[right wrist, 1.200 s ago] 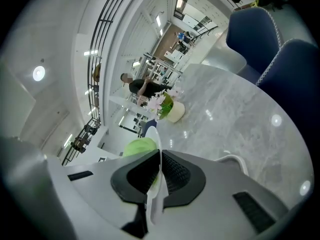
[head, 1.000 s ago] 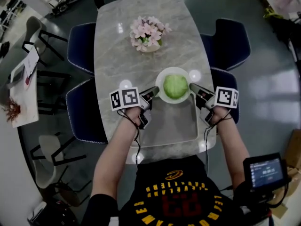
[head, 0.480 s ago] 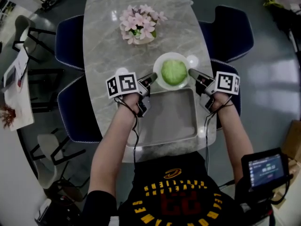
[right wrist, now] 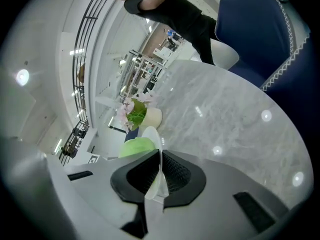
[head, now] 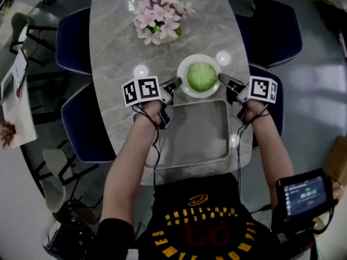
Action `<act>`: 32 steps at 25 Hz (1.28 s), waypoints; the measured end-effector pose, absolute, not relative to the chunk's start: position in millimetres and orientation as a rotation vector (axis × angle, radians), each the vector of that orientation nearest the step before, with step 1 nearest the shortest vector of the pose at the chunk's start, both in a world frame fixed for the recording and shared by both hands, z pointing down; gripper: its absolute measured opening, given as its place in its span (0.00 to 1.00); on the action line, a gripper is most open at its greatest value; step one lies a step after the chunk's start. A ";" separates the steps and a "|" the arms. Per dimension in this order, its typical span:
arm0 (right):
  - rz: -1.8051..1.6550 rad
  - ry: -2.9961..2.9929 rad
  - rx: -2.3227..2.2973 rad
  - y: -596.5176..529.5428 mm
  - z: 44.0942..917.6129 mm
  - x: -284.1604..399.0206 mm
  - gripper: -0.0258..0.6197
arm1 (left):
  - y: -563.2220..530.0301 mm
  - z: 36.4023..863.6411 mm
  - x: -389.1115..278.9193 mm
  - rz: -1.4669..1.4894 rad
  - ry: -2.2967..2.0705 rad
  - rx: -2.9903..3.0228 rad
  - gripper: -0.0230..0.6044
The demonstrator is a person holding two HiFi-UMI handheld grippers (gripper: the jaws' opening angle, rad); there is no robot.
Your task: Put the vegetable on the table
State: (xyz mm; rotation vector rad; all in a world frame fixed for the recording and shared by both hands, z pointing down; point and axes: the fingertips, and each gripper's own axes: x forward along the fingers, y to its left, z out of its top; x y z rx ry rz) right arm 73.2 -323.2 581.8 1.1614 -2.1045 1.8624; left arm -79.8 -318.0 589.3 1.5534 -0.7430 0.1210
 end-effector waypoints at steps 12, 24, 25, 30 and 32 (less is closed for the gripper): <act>1.923 -1.994 1.135 -352.0 677.0 78.6 0.08 | -345.8 676.9 -72.1 0.198 -0.761 1.479 0.07; 1.881 -1.983 1.140 -351.0 680.4 78.3 0.08 | -344.8 684.0 -71.7 0.260 -0.765 1.480 0.07; 1.879 -1.995 1.132 -351.3 680.9 77.4 0.08 | -344.3 684.5 -71.8 0.266 -0.767 1.479 0.07; 1.905 -1.959 1.164 -347.6 684.0 77.2 0.08 | -344.5 686.7 -72.1 0.288 -0.784 1.473 0.07; 1.906 -1.956 1.173 -347.4 685.5 78.3 0.08 | -344.9 686.1 -71.6 0.283 -0.783 1.471 0.07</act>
